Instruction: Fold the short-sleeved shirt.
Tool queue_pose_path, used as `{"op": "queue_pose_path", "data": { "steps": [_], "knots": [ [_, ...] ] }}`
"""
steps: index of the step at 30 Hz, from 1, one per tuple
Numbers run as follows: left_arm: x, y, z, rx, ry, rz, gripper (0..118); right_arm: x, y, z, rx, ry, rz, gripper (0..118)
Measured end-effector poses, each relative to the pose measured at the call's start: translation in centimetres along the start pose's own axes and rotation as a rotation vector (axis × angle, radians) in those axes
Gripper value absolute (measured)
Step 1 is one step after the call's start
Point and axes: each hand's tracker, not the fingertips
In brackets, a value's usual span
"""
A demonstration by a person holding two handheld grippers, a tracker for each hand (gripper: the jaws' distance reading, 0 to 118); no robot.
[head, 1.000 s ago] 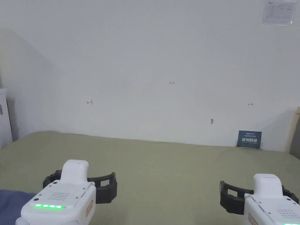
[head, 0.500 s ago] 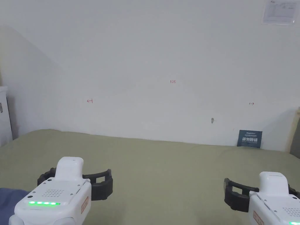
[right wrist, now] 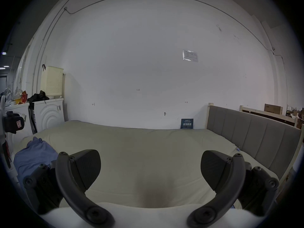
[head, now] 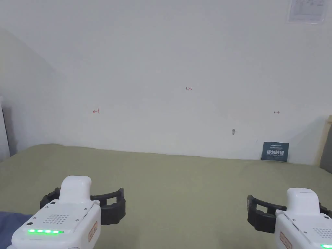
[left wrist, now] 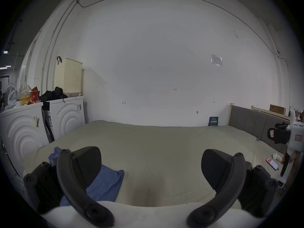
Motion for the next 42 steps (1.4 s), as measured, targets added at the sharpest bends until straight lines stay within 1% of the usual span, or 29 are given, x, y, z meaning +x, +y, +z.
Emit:
{"op": "queue_pose_path", "data": {
  "steps": [7,11,19,25,33,36,39,42],
  "knots": [
    [-0.1,0.2,-0.5,0.001,0.010,-0.001,118,-0.1,-0.2,-0.2,0.006,0.001,0.020,118],
    [-0.2,0.2,-0.4,-0.002,0.015,-0.007,118,-0.1,-0.4,-0.1,0.001,0.008,0.010,118],
    [-0.8,0.3,-0.3,-0.008,0.028,0.011,118,-0.1,-0.5,0.1,-0.006,-0.003,0.024,118],
    [-0.9,0.2,-0.5,-0.013,0.045,0.011,118,-0.1,-0.5,0.2,-0.003,-0.003,0.015,118],
    [-0.8,0.2,-0.3,-0.004,0.027,0.014,118,0.0,-0.5,0.7,0.005,-0.002,0.035,118],
    [-0.3,0.2,-0.1,0.008,0.027,0.013,118,0.2,-0.7,0.4,-0.032,0.026,0.034,118],
    [-0.2,0.1,-0.2,0.009,-0.016,0.065,118,0.2,-1.1,-0.1,-0.091,0.035,0.021,118],
    [0.0,0.1,-0.4,0.010,-0.002,0.041,118,0.0,-1.5,0.4,-0.064,0.027,0.016,118]
  ]
}}
